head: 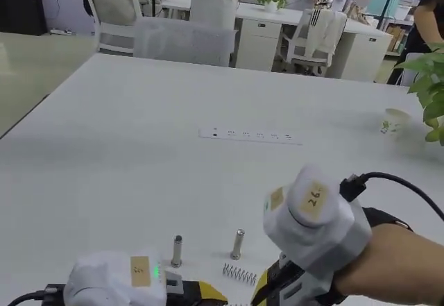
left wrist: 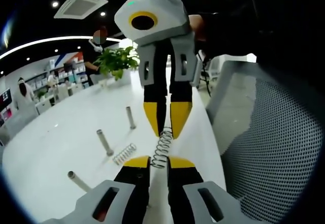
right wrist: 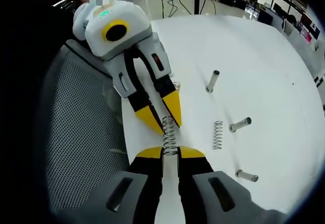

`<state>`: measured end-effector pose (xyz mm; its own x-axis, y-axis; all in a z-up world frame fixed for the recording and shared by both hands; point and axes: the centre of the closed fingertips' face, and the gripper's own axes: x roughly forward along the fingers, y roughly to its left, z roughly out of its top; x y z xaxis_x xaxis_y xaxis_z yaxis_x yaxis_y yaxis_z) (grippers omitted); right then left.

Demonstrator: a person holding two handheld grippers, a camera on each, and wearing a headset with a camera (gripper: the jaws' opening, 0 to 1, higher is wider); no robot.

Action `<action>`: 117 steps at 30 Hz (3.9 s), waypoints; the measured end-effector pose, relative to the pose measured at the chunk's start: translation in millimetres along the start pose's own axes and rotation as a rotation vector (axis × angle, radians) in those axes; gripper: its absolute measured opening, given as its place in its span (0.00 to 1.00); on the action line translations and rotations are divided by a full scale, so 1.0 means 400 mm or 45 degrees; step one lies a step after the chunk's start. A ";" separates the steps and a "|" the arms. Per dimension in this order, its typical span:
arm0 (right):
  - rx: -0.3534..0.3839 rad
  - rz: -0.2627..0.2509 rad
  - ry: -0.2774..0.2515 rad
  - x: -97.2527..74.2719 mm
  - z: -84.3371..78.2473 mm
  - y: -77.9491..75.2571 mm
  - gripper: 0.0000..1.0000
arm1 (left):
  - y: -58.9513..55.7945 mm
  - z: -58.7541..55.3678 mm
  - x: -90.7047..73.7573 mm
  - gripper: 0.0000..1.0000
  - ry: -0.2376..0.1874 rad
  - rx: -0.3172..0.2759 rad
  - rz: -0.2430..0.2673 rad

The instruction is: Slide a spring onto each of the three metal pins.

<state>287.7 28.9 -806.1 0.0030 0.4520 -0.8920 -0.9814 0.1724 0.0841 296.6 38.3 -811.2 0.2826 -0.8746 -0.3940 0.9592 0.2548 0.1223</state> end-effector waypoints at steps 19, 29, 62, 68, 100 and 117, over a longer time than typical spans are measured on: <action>-0.057 -0.049 -0.147 -0.035 0.091 0.006 0.08 | 0.004 0.005 0.003 0.03 -0.007 -0.011 0.009; -0.073 -0.033 -0.144 -0.021 0.094 0.011 0.09 | -0.002 0.015 0.003 0.02 -0.020 -0.021 0.001; -0.028 -0.077 -0.087 -0.035 0.054 -0.028 0.08 | 0.027 0.022 -0.014 0.23 -0.056 -0.110 0.068; 0.000 -0.101 -0.086 -0.051 0.040 -0.047 0.08 | 0.034 0.008 -0.031 0.30 -0.056 -0.164 0.094; 0.089 -0.283 0.030 -0.179 -0.076 -0.203 0.08 | 0.079 -0.049 -0.121 0.38 -0.062 -0.291 0.267; 0.124 -0.359 0.120 -0.164 -0.130 -0.297 0.08 | 0.087 -0.057 -0.137 0.39 -0.062 -0.309 0.297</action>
<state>394.1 -66.7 -780.5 0.2501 0.2919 -0.9232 -0.9214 0.3647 -0.1343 314.4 104.6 -806.2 0.4992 -0.7984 -0.3367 0.8441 0.5358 -0.0189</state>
